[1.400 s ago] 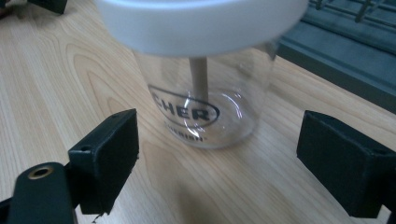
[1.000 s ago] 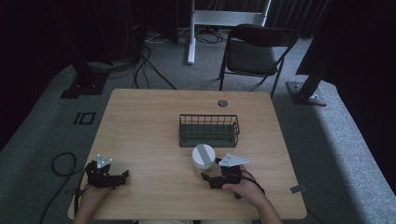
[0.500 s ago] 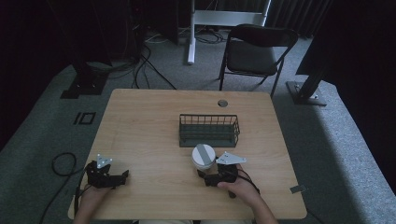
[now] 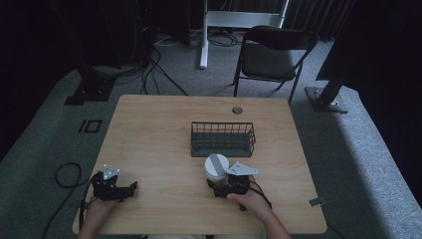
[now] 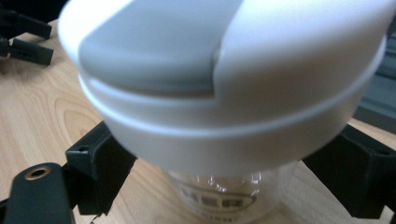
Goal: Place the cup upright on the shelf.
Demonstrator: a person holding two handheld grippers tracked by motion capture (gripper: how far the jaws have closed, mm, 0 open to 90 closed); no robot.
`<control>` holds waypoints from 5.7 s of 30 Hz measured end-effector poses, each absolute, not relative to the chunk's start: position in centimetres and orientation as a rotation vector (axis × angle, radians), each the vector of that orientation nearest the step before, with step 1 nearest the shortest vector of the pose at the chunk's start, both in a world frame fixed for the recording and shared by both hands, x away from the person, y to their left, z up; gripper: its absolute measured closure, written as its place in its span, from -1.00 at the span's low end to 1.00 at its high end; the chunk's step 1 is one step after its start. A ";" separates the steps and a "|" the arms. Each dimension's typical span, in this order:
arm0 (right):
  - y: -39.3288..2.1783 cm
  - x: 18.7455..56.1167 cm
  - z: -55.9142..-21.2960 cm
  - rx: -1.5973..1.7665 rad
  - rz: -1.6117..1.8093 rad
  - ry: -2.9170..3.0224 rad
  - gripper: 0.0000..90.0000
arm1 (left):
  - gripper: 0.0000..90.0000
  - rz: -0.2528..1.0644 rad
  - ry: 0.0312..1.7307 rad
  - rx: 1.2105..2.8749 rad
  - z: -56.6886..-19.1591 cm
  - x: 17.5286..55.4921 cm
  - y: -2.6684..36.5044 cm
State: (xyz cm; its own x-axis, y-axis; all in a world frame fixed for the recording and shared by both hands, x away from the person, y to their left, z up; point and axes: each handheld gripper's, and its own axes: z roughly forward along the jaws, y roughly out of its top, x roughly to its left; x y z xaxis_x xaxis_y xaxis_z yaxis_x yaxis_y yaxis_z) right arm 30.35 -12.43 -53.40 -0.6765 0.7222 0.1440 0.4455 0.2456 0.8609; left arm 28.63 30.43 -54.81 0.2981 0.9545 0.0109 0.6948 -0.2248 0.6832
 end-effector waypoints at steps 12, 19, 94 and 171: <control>-11.4 30.3 -53.7 1.077 1.350 2.194 -0.74 | -1.00 0.591 1.463 2.000 -54.8 28.6 30.4; -11.0 30.5 -53.6 1.081 1.329 2.159 -0.71 | -1.00 0.590 1.463 2.000 -54.8 28.6 30.4; -11.2 35.0 -43.9 1.064 1.418 2.019 -0.59 | -1.00 0.591 1.463 2.000 -54.8 28.6 30.4; -11.3 42.9 -47.4 1.377 1.042 1.981 -0.59 | -1.00 0.590 1.463 2.000 -54.8 28.6 30.4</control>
